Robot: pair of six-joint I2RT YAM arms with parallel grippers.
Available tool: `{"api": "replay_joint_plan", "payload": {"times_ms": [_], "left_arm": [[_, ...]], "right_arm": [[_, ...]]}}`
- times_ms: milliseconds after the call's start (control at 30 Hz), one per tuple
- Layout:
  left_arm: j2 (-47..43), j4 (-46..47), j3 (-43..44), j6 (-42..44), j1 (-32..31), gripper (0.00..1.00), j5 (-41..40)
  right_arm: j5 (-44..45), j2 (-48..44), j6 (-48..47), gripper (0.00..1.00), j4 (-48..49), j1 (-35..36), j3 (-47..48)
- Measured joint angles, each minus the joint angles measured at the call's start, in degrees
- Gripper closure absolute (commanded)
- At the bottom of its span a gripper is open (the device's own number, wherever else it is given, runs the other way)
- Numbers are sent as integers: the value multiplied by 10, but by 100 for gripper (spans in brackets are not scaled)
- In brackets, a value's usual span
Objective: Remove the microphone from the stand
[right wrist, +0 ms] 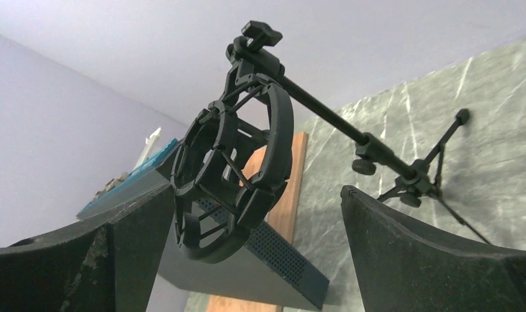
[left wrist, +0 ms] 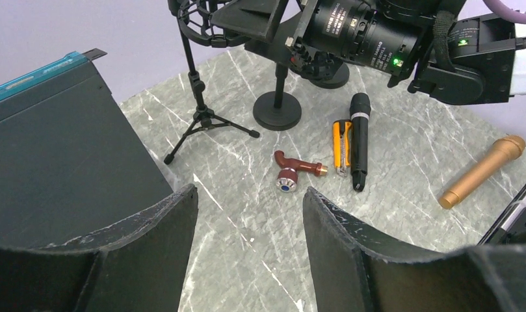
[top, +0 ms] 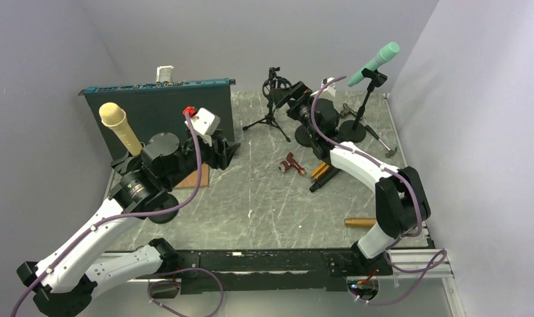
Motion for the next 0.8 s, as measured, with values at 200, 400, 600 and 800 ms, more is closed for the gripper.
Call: {"api": "replay_joint_plan", "payload": {"times_ms": [200, 400, 600, 800], "left_arm": [[2, 0, 0, 0, 0, 36, 2], [12, -1, 0, 0, 0, 36, 5], [20, -3, 0, 0, 0, 37, 6], [20, -3, 0, 0, 0, 37, 6]], "right_arm": [[-48, 30, 48, 2, -1, -13, 22], [-66, 44, 105, 21, -1, -21, 37], [-90, 71, 174, 28, 33, -32, 44], [-107, 82, 203, 43, 55, -42, 45]]}}
